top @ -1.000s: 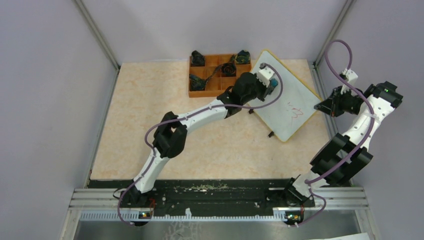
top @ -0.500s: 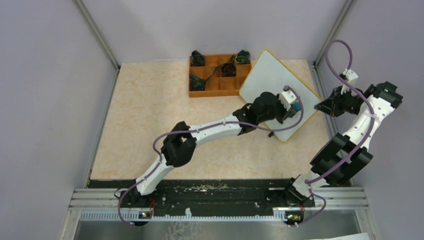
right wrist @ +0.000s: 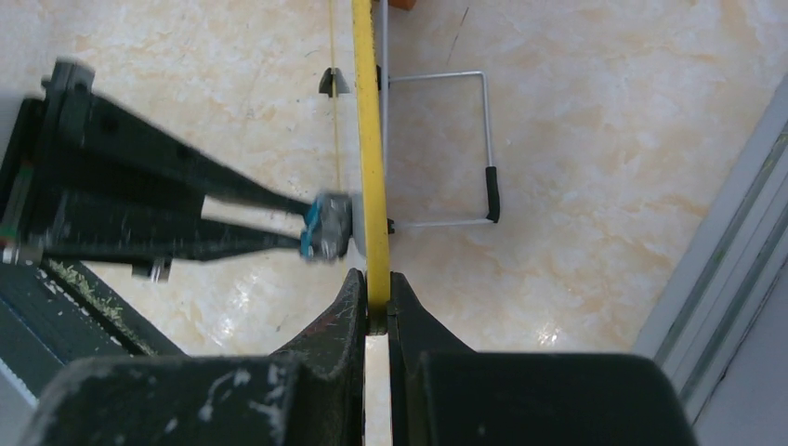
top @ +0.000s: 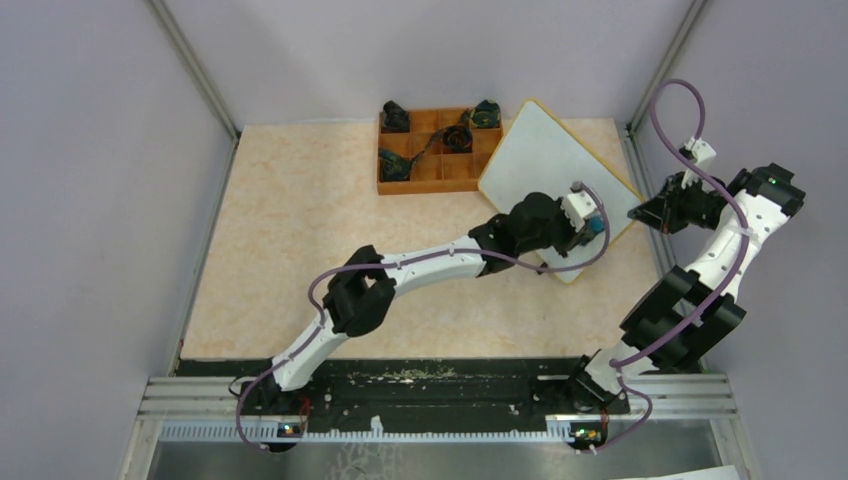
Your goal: Erase the whiteboard
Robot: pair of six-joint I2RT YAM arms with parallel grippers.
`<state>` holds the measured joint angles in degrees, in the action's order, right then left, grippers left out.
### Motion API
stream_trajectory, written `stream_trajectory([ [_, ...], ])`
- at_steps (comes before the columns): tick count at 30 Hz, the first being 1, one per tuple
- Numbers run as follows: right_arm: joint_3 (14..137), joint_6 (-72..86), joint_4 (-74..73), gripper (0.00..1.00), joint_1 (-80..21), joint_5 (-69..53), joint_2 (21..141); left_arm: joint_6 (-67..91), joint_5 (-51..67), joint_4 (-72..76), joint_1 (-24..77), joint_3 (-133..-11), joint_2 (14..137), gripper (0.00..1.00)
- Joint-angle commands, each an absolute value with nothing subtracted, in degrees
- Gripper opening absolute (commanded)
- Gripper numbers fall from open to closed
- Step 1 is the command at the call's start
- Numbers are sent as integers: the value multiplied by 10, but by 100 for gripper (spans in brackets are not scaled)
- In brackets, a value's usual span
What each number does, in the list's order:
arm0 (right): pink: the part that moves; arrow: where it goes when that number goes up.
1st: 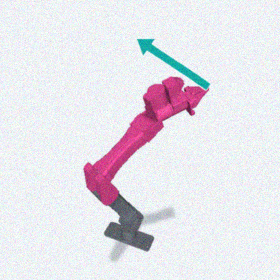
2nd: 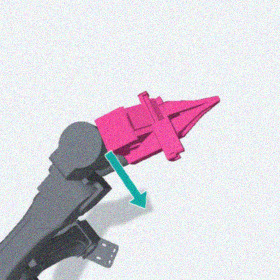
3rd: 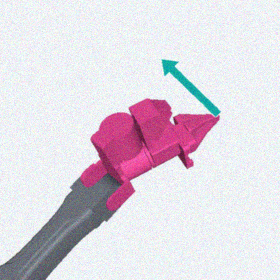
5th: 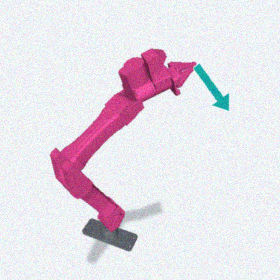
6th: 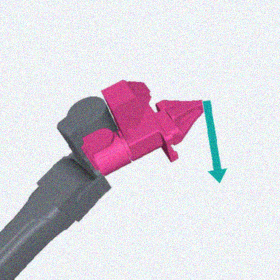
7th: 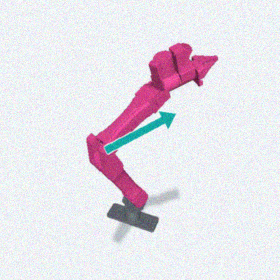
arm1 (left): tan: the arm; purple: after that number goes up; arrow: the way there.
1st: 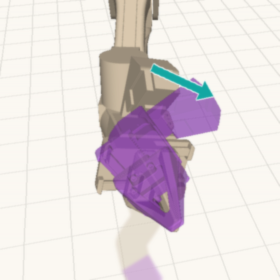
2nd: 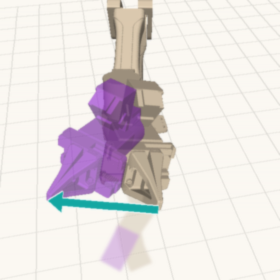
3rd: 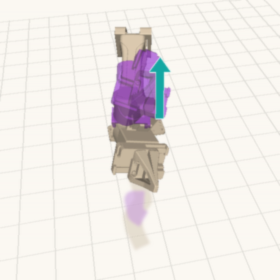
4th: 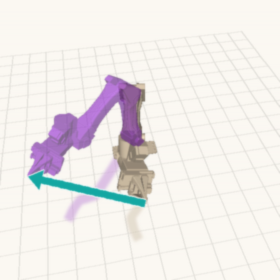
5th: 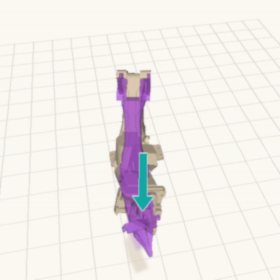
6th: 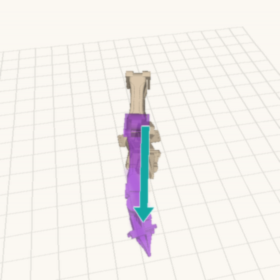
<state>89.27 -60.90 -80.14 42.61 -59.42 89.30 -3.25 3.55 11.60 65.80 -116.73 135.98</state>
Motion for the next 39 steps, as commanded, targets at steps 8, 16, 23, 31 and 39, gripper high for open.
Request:
stream_trajectory([
  [8, 856, -655, -859, 0, 401, -495, 907, -22, 11, 95, 550, -1204, 1380, 0],
  [16, 859, -652, -859, 0, 401, -498, 911, 0, 46, 102, 580, -1213, 1392, 0],
  [23, 857, -652, -859, 0, 400, -496, 906, -21, 40, 92, 636, -1258, 1428, 0],
  [31, 855, -653, -859, 0, 400, -497, 907, -22, 39, 95, 659, -1258, 1428, 0],
  [39, 851, -655, -859, 0, 400, -498, 907, -34, 32, 101, 676, -1252, 1414, 0],
])
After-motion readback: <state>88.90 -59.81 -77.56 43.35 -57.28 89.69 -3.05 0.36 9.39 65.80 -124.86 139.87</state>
